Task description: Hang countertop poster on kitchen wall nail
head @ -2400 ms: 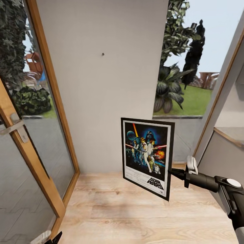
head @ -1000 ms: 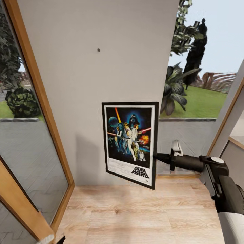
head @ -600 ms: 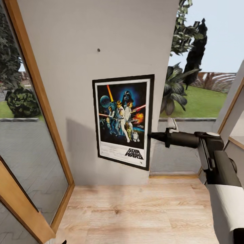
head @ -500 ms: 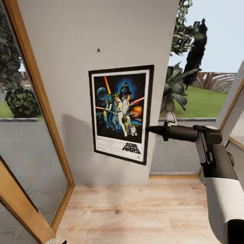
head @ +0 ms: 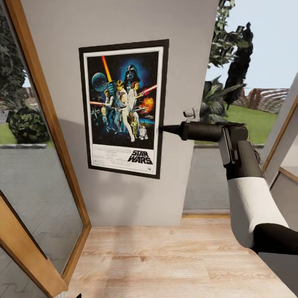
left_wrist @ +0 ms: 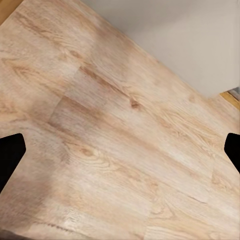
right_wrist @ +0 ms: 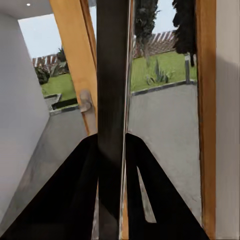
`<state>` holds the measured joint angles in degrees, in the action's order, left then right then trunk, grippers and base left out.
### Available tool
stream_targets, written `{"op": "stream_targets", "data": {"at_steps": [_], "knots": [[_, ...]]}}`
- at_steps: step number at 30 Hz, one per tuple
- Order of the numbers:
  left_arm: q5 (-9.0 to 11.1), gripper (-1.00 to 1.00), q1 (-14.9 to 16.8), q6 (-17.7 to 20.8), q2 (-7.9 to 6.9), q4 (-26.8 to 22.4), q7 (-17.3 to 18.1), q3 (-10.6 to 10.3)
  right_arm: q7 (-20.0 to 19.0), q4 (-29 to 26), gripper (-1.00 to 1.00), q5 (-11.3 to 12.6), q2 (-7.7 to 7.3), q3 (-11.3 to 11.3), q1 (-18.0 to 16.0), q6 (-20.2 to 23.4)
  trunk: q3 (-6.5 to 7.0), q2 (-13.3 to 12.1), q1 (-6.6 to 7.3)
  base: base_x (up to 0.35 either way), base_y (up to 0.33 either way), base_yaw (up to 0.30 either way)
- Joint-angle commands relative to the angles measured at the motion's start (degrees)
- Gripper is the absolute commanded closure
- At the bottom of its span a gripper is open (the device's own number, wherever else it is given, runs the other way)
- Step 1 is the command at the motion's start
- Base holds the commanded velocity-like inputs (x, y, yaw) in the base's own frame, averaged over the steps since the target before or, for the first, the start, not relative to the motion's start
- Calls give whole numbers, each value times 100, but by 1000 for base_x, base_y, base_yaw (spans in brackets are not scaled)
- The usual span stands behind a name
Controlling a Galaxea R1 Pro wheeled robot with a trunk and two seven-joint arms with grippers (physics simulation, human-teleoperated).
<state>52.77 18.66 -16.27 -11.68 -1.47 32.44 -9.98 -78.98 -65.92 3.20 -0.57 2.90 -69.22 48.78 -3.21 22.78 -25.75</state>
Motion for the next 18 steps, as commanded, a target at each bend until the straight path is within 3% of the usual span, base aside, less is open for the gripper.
{"op": "stream_targets", "data": {"at_steps": [1,18], "knots": [[41,-100,5,-26,-1,7,16,-48,-16,162,100,21,10,-13,-24,64,-13,14,-4,0,0,0],[41,-100,6,-26,-7,7,16,-48,-33,195,100,13,6,-36,-152,54,-13,14,-4,0,0,0]]}}
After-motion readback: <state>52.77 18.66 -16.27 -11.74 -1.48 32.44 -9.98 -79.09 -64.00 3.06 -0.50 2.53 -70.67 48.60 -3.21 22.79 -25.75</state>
